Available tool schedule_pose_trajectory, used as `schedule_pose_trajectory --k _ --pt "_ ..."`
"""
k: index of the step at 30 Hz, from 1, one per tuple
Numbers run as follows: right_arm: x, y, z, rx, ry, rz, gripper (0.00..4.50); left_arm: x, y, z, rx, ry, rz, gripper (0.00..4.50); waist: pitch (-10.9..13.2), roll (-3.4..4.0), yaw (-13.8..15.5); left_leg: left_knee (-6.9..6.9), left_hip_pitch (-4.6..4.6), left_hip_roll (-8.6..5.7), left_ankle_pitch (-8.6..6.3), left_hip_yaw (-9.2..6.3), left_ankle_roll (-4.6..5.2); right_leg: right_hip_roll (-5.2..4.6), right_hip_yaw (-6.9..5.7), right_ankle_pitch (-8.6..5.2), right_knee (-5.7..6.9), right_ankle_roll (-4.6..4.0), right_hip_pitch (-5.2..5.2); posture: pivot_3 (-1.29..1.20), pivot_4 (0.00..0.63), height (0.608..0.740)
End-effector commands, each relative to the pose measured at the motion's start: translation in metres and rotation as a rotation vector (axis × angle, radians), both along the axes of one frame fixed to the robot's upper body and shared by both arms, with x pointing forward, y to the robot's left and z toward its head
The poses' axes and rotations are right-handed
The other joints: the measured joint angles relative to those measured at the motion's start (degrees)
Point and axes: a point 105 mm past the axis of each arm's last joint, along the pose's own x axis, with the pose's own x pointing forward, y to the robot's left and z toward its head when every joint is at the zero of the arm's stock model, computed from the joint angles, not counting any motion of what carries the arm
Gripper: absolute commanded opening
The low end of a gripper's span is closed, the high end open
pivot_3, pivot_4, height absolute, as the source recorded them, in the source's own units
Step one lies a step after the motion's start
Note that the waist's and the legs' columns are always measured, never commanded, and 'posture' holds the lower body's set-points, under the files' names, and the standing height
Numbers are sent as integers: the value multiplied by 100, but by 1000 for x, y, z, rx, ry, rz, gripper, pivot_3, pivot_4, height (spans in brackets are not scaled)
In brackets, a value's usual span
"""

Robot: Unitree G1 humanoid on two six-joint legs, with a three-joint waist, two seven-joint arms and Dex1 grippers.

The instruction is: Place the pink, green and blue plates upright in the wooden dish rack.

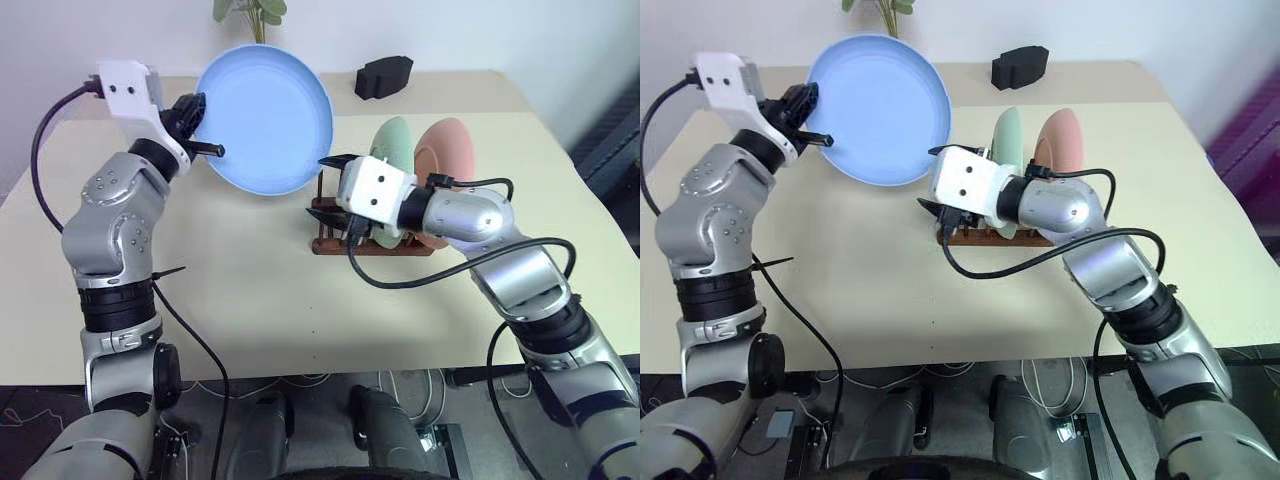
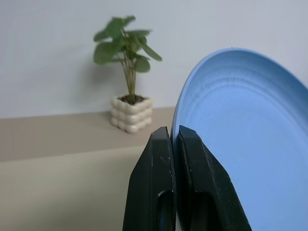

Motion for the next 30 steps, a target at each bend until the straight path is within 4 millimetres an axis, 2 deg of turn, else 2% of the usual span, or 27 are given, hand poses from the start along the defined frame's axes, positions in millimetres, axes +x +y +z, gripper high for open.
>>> schedule_pose_trajectory --k 1,7,15,16,17,22,29,30 --pt "-1 12 10 -27 -103 19 3418 -10 -15 27 27 -95 -36 19 0 0 -1 0 0 0 0 0 0 0 1 0 0 0 0 0 150 736" --pt "11 18 3 -98 -174 -9 3418 -16 -28 30 19 -91 -93 19 0 0 4 0 -1 -1 1 1 -1 -1 1 0 -1 0 0 0 150 736" --pt "21 19 -11 -153 -190 -30 3418 -24 -34 39 7 -104 -133 19 0 0 -2 0 0 -1 1 0 -2 0 1 0 -1 0 0 0 150 736" --pt "22 19 -12 -155 -188 -33 2886 -24 -34 40 2 -107 -136 0 0 0 -1 0 0 -2 2 0 -3 0 1 0 0 1 0 0 150 736" --pt "23 19 -13 -160 -188 -35 2591 -25 -34 41 -3 -108 -139 0 0 0 0 0 -1 -2 2 0 -3 -1 1 0 -1 1 0 0 150 736" --pt "24 18 -15 -170 -194 -45 13 -26 -36 45 -19 -113 -153 0 0 0 -2 0 0 -2 2 -1 -4 0 1 0 0 1 0 0 150 736" --pt "24 17 -14 -171 -216 -55 13 -25 -36 41 -53 -95 -167 0 0 0 0 0 0 -2 3 -2 -6 0 1 0 0 1 0 0 150 736" --pt "24 17 -13 -168 -221 -55 0 -25 -35 41 -70 -98 -171 511 0 0 0 0 0 -2 3 -2 -6 0 1 0 0 1 0 0 150 736"
